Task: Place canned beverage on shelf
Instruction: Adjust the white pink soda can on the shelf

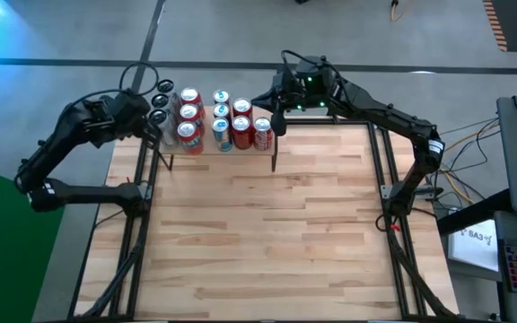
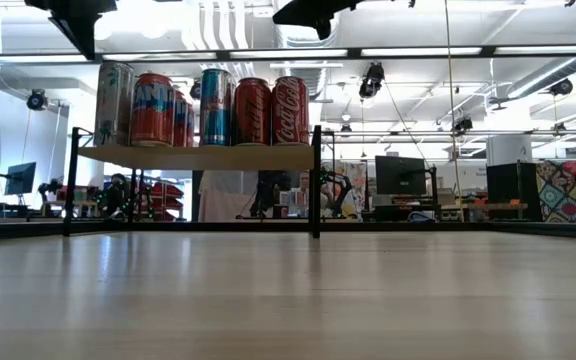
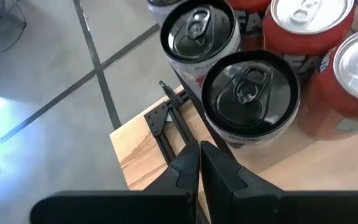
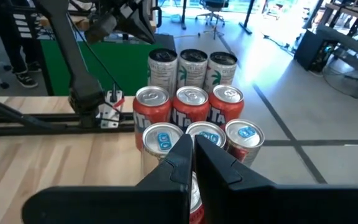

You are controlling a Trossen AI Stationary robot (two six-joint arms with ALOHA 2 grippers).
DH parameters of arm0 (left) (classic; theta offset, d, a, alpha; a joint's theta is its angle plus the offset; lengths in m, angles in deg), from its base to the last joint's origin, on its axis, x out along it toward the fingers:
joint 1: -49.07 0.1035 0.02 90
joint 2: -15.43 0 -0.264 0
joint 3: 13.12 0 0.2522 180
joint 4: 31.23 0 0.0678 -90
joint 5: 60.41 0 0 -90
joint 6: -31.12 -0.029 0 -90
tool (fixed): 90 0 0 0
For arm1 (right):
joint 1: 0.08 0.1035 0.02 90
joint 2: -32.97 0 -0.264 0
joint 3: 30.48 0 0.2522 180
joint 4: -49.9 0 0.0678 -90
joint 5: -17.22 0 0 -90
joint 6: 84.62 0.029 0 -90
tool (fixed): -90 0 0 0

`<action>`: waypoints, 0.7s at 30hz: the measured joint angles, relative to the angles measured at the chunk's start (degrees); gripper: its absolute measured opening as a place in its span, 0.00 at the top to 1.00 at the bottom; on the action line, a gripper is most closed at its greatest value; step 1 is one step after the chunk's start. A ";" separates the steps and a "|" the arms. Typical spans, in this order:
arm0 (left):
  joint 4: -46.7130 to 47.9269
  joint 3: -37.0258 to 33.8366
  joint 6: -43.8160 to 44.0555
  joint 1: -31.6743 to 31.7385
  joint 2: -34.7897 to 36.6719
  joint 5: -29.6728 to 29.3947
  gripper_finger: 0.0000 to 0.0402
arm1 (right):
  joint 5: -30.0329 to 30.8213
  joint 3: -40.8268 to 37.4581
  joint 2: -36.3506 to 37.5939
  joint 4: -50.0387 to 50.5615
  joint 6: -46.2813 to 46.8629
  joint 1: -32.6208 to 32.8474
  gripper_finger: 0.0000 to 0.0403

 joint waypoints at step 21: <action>-3.68 -2.11 -1.76 -0.01 -1.05 -0.34 1.00 | 0.00 -0.09 0.00 0.64 0.83 0.11 0.98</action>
